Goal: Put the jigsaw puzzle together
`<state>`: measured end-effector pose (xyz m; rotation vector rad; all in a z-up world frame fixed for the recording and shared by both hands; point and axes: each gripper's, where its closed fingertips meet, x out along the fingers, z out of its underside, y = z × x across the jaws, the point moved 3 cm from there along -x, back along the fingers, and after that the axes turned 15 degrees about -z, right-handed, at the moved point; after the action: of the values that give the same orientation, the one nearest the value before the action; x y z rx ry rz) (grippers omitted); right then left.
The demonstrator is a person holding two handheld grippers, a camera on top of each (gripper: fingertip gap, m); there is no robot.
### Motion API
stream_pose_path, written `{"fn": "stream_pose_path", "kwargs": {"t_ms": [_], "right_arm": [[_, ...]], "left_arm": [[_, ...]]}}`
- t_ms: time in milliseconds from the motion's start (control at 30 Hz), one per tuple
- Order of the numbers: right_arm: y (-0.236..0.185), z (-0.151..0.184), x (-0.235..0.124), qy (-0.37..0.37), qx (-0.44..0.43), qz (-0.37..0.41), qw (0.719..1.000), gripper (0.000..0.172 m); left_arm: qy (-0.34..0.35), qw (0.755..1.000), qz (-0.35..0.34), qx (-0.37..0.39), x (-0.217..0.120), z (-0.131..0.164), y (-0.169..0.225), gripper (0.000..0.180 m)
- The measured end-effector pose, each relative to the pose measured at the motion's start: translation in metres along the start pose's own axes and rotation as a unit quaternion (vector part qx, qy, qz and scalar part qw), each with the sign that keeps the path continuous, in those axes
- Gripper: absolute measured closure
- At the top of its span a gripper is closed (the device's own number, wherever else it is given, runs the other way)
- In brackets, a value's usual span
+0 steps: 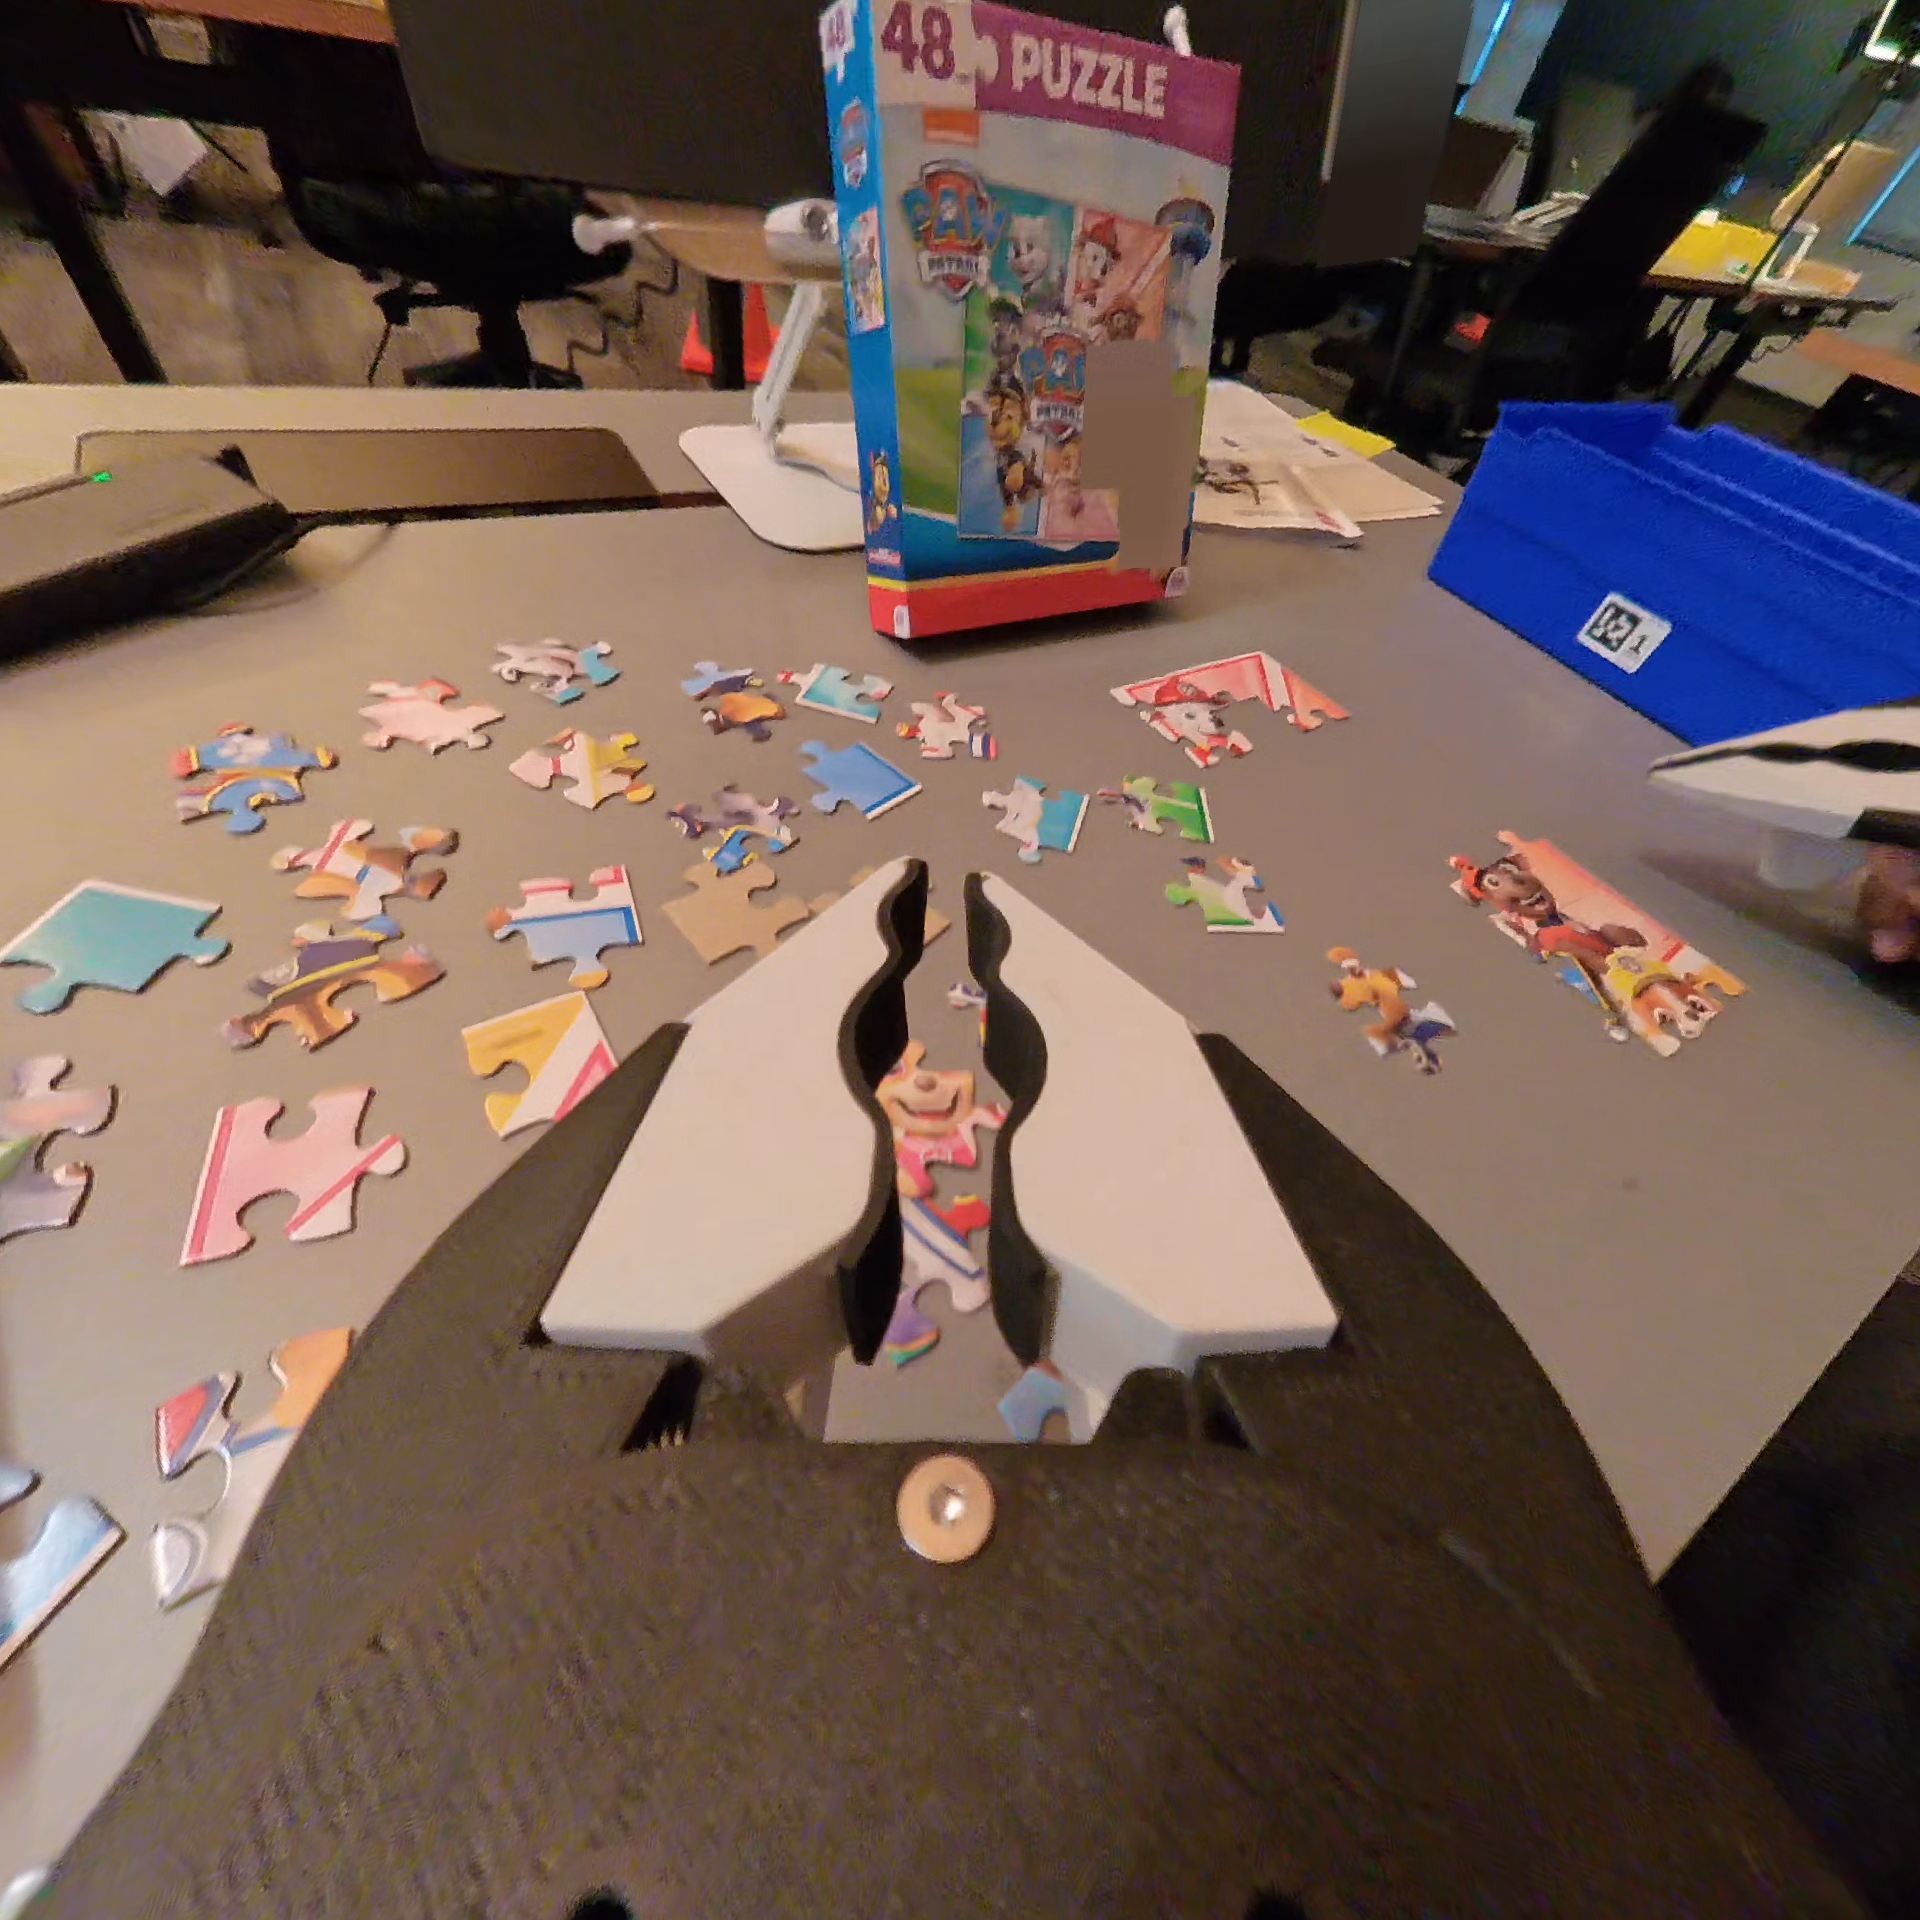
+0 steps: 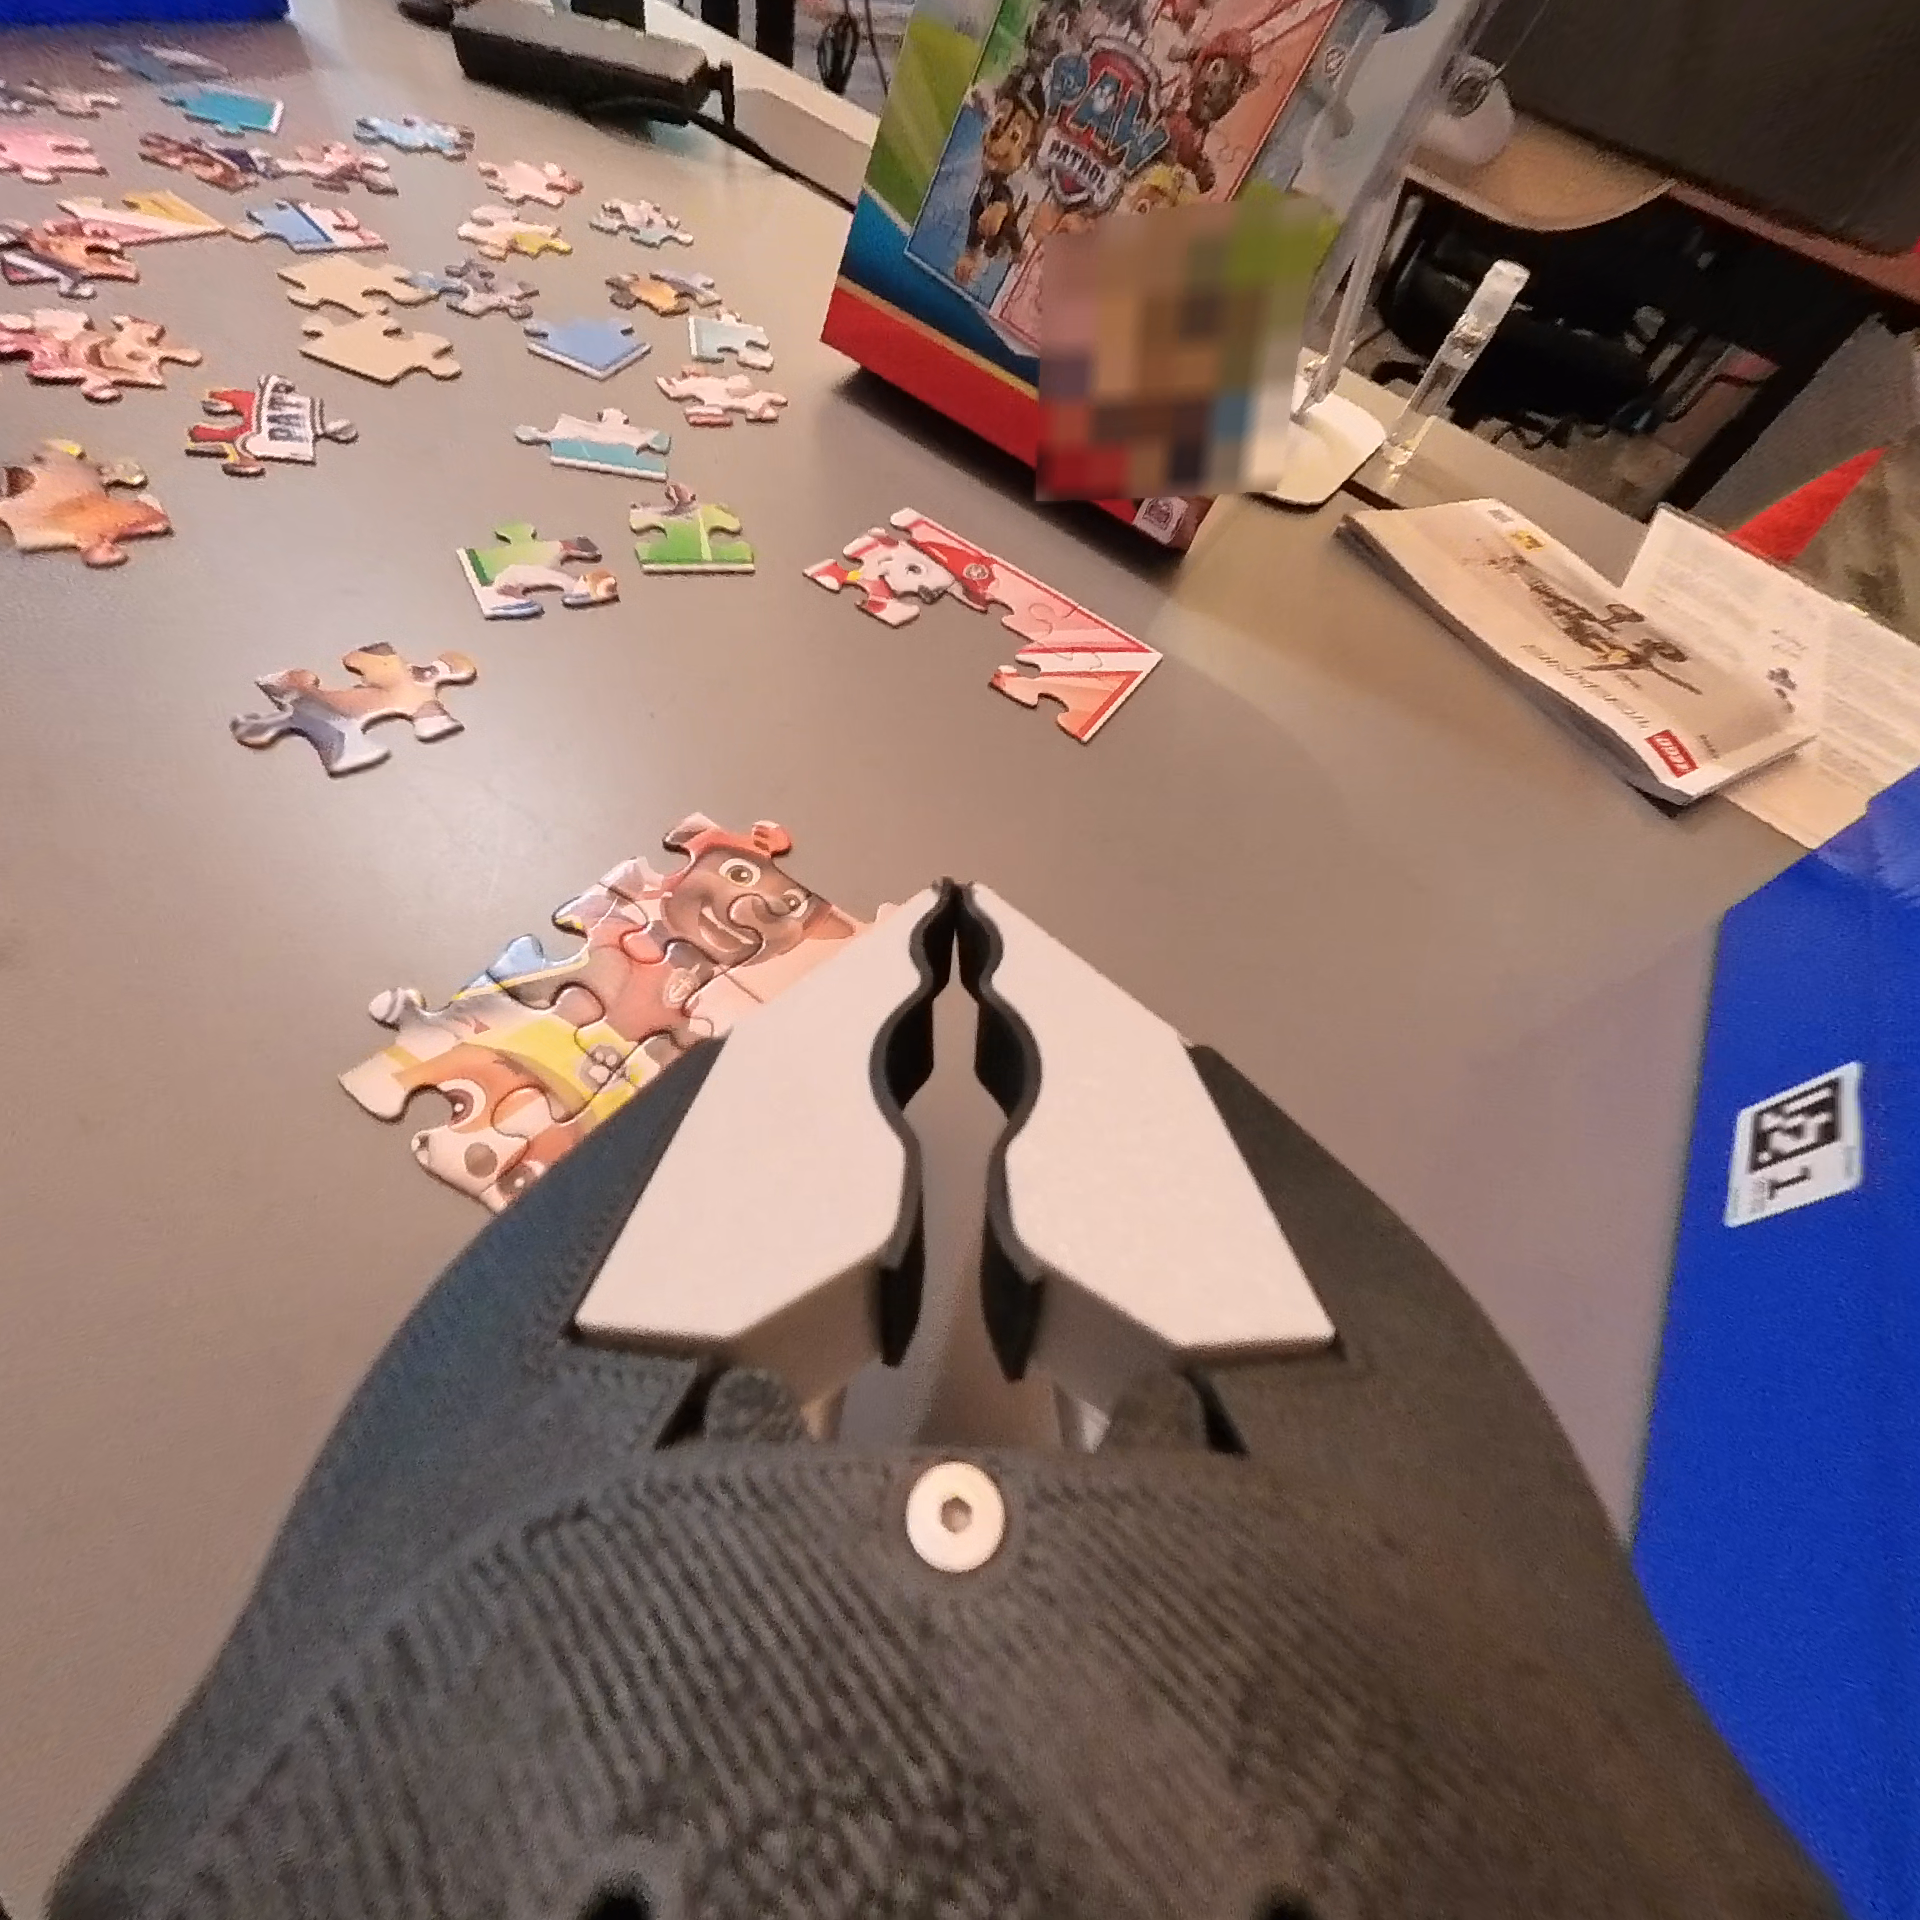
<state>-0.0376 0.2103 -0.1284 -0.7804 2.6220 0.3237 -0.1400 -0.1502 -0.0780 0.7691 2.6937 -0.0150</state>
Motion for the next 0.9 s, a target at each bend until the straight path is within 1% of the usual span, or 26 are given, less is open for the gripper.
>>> {"fn": "stream_pose_path", "kwargs": {"t_ms": [100, 200, 267, 400, 500, 600, 767, 833, 900], "right_arm": [[0.005, -0.003, -0.007, 0.024, 0.008, 0.011, 1.0, 0.172], [0.014, -0.005, -0.015, 0.052, 0.037, 0.025, 0.998, 0.172], [0.018, -0.007, -0.02, 0.074, 0.055, 0.028, 0.995, 0.172], [0.02, -0.009, -0.025, 0.098, 0.069, 0.016, 0.993, 0.172], [0.018, -0.009, -0.024, 0.093, 0.061, 0.019, 0.994, 0.172], [0.014, -0.008, -0.019, 0.073, 0.044, 0.019, 0.996, 0.172], [0.009, -0.005, -0.012, 0.044, 0.021, 0.018, 0.999, 0.172], [0.008, -0.005, -0.011, 0.04, 0.017, 0.018, 0.999, 0.172], [0.007, -0.005, -0.011, 0.04, 0.015, 0.017, 0.999, 0.172]], "left_arm": [[0.006, 1.0, -0.002, -0.001, -0.006, 0.007, -0.009, 0.175], [0.026, 0.999, 0.01, -0.022, -0.013, 0.012, -0.012, 0.175], [0.03, 0.999, 0.027, -0.032, -0.015, 0.015, -0.008, 0.173], [0.025, 0.998, 0.048, -0.015, -0.012, 0.016, 0.007, 0.171], [0.011, 0.998, 0.065, 0.009, -0.007, 0.02, 0.025, 0.17], [0.001, 0.995, 0.095, 0.017, -0.003, 0.023, 0.046, 0.169], [0.016, 0.984, 0.176, -0.035, -0.002, 0.021, 0.078, 0.166], [0.025, 0.981, 0.189, -0.043, -0.002, 0.021, 0.083, 0.165], [0.031, 0.981, 0.187, -0.042, 0.0, 0.022, 0.083, 0.165]]}}
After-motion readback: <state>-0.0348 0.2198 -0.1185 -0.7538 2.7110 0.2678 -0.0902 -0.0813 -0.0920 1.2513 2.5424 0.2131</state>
